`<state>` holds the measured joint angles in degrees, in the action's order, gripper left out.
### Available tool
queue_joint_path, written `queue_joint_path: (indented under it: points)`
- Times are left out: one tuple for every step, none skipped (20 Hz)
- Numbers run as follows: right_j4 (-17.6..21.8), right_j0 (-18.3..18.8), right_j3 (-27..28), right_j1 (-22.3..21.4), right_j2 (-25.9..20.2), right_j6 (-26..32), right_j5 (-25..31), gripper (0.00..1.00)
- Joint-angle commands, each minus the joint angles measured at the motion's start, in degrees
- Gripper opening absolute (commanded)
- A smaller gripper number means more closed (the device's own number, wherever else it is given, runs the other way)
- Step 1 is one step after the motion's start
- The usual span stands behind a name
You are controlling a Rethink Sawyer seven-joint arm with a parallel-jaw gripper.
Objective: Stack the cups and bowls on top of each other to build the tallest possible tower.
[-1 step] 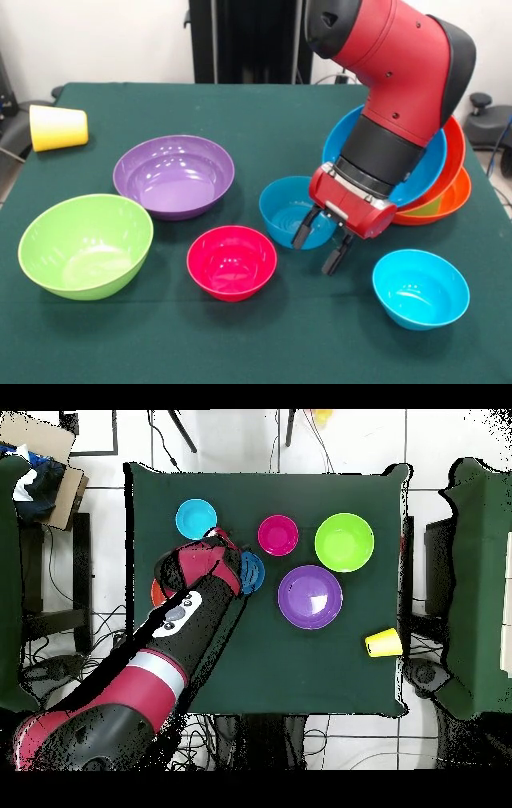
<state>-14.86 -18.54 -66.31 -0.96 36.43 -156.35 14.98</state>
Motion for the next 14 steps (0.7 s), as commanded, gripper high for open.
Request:
queue_joint_path:
  points:
    - [-0.98,0.82,-2.28,0.78,-5.01,-6.56,-0.72,1.00]
    - [-0.96,0.94,-2.19,0.77,-5.12,-6.40,-0.74,1.00]
    - [-0.90,0.93,-2.31,0.59,-5.18,-6.31,-0.70,1.00]
    - [-0.83,1.05,-2.28,0.48,-5.29,-6.15,-0.66,1.00]
    - [-0.75,1.18,-2.28,0.32,-5.44,-5.94,-0.59,1.00]
    - [-0.70,1.27,-2.26,0.25,-5.51,-5.83,-0.58,1.00]
    - [-0.57,1.45,-2.28,0.01,-5.64,-5.54,-0.45,1.00]
    - [-0.48,1.59,-2.31,-0.20,-5.76,-5.34,-0.31,1.00]
    - [-0.38,1.75,-2.38,-0.48,-5.84,-5.10,-0.13,1.00]
    - [-0.31,1.83,-2.55,-0.82,-5.94,-4.93,0.12,1.00]
    - [-0.15,1.87,-3.01,-1.39,-6.09,-4.70,0.34,1.00]
    - [0.04,1.94,-3.57,-2.20,-6.35,-4.33,0.81,1.00]
    - [0.25,1.72,-4.53,-3.34,-6.59,-4.01,1.55,1.00]
    - [0.47,1.34,-5.97,-5.17,-6.73,-3.50,3.13,1.00]
